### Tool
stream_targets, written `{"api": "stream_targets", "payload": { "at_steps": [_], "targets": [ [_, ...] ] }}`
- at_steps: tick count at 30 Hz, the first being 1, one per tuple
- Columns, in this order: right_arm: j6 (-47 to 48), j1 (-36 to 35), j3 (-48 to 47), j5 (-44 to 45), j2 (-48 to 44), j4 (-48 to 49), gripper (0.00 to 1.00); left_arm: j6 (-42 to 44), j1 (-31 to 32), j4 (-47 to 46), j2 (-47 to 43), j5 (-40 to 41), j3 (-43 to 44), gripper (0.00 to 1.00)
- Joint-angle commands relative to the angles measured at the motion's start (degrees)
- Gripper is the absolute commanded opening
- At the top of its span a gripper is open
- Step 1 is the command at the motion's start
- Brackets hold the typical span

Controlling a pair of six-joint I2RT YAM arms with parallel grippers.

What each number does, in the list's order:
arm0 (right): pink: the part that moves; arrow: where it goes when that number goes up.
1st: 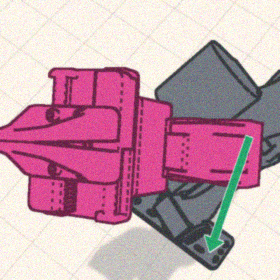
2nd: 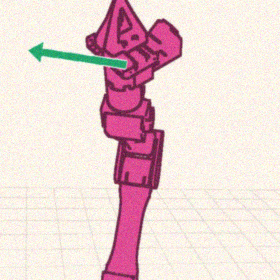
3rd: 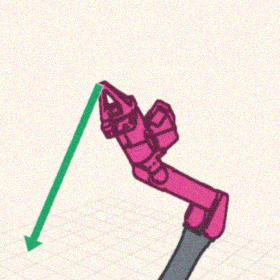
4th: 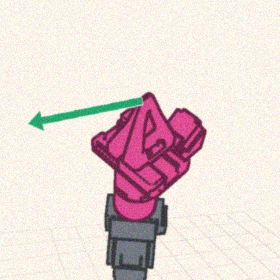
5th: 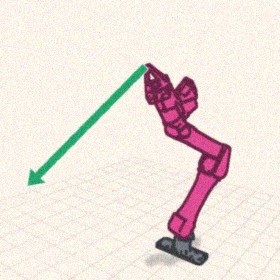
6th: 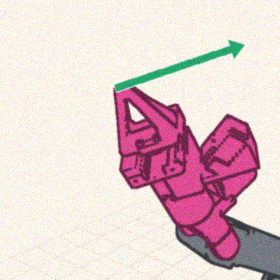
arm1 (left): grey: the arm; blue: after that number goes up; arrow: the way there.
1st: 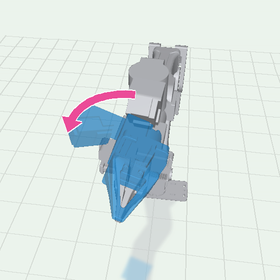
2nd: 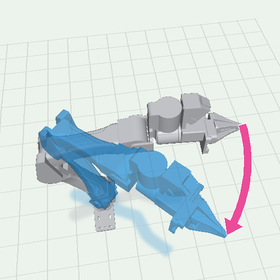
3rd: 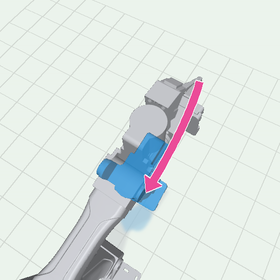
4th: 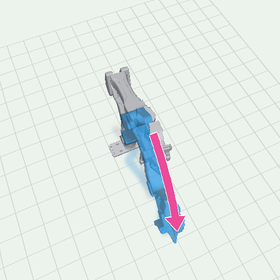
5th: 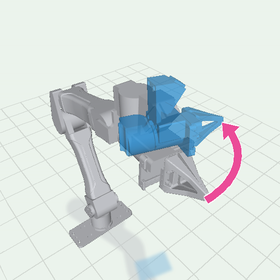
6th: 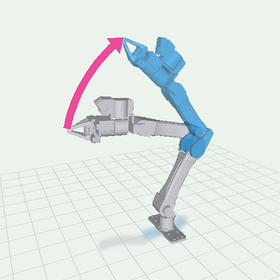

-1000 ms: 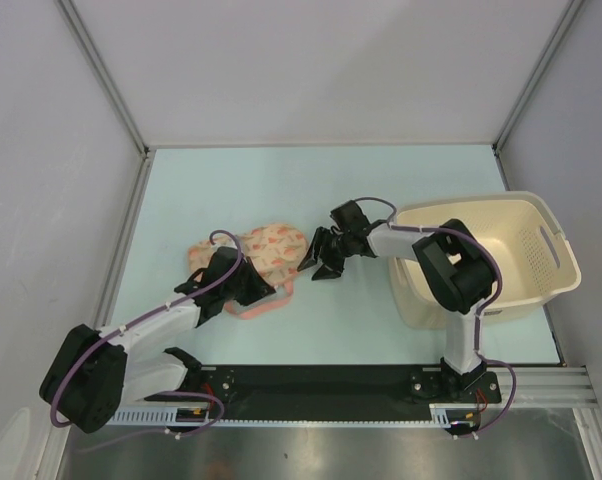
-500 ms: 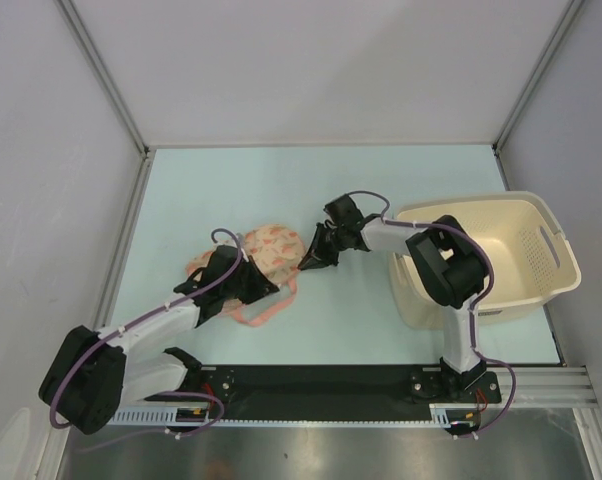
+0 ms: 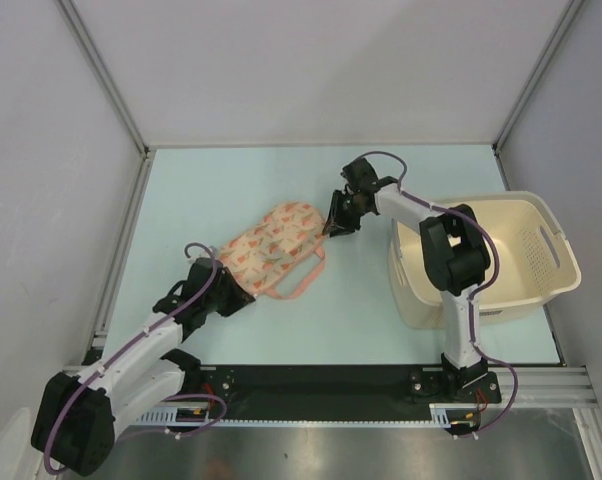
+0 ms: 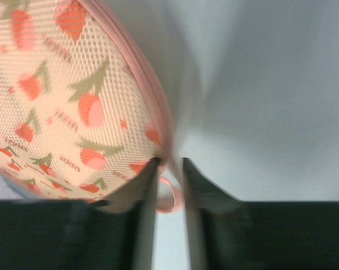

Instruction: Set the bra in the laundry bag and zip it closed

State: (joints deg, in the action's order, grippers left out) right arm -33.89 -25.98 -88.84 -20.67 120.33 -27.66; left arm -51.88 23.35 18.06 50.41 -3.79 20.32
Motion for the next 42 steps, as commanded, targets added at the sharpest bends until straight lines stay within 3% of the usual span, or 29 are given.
{"api": "stream_targets", "payload": {
  "at_steps": [1, 4, 7, 11, 13, 18, 24, 27, 31, 35, 41, 42],
  "targets": [
    [6.4, -2.1, -8.1, 5.4, -0.4, -8.7, 0.43, 0.6, -0.5, -3.9, 0.4, -6.0, -1.6, 0.00],
    [4.4, -5.7, -7.5, 4.4, -4.6, -9.8, 0.56, -2.1, -0.5, -8.0, 1.3, -8.6, -1.8, 0.00],
    [-1.1, -9.3, -2.9, -0.7, -8.5, -7.2, 0.63, -3.3, -0.5, -11.5, 2.9, -9.8, -0.5, 0.00],
    [-15.5, -11.8, 10.6, -12.7, -13.0, 9.9, 0.64, -4.0, -0.4, -14.2, 6.4, -12.1, 1.8, 0.00],
    [-20.1, -13.2, 16.8, -13.8, -13.9, 19.8, 0.64, -4.0, -0.4, -14.6, 7.5, -12.6, 3.3, 0.00],
    [-20.2, -15.0, 15.6, -13.7, -9.9, 20.6, 0.62, -4.4, -0.2, -14.7, 6.8, -14.2, 4.9, 0.00],
    [-18.5, -14.6, 12.4, -12.5, -5.3, 20.1, 0.44, -3.9, 0.8, -13.8, 3.9, -14.9, 3.4, 0.00],
    [-15.7, -13.4, 9.9, -12.6, -3.0, 17.4, 0.13, -1.8, 0.8, -9.9, 2.6, -14.4, 2.9, 0.00],
    [-8.8, -10.1, 6.7, -11.6, -1.2, 11.3, 0.00, 1.3, 0.4, 2.6, -1.3, -6.6, 3.9, 0.00],
    [1.1, -6.9, 1.0, -10.3, 1.7, 3.9, 0.00, 4.1, -3.7, 12.1, -5.0, -2.6, 3.4, 0.00],
    [6.6, -7.3, -6.3, -6.1, 3.5, -1.9, 0.00, 3.4, -3.8, 7.8, -6.9, -6.1, 2.4, 0.00],
    [6.6, -7.9, -7.9, -6.6, 4.2, -2.7, 0.07, 3.3, -3.9, 5.4, -6.0, -10.3, 2.2, 0.00]
  ]
}}
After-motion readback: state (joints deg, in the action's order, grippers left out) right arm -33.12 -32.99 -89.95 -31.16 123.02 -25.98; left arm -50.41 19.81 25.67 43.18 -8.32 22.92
